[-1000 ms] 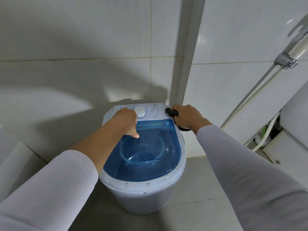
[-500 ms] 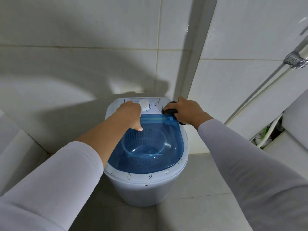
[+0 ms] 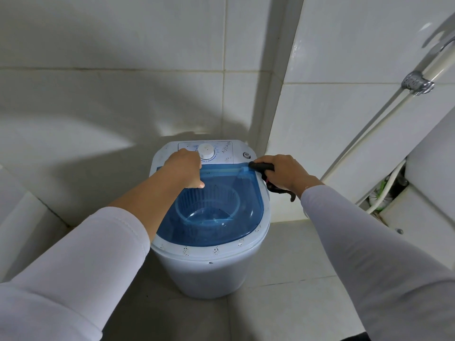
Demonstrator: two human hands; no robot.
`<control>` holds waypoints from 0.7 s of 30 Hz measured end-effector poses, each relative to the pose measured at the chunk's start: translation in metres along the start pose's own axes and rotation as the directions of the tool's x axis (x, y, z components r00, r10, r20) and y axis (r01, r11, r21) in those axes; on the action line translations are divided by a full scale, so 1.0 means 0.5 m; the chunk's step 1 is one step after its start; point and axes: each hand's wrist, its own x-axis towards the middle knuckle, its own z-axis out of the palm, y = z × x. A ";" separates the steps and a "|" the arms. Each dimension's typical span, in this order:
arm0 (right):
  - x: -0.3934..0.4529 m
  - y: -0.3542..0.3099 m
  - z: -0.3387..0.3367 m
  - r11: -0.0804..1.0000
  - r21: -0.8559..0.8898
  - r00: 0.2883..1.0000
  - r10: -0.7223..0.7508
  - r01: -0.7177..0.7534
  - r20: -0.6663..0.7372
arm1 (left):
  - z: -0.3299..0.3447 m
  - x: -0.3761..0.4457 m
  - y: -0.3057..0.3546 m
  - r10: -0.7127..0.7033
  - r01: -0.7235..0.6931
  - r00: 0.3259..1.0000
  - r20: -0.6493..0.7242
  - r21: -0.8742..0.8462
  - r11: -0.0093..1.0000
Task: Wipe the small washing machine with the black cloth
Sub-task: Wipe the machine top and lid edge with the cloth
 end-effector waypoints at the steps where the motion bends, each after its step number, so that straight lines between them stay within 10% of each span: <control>1: -0.004 0.000 0.001 1.000 0.016 1.000 0.011 -0.011 0.006 | 0.000 -0.001 0.001 -0.006 0.006 1.000 -0.001 -0.010 1.000; 21: -0.154 -0.010 -0.066 0.989 -0.032 0.987 0.147 -0.145 0.072 | 0.024 -0.075 -0.014 -0.047 0.032 0.997 -0.063 -0.222 0.975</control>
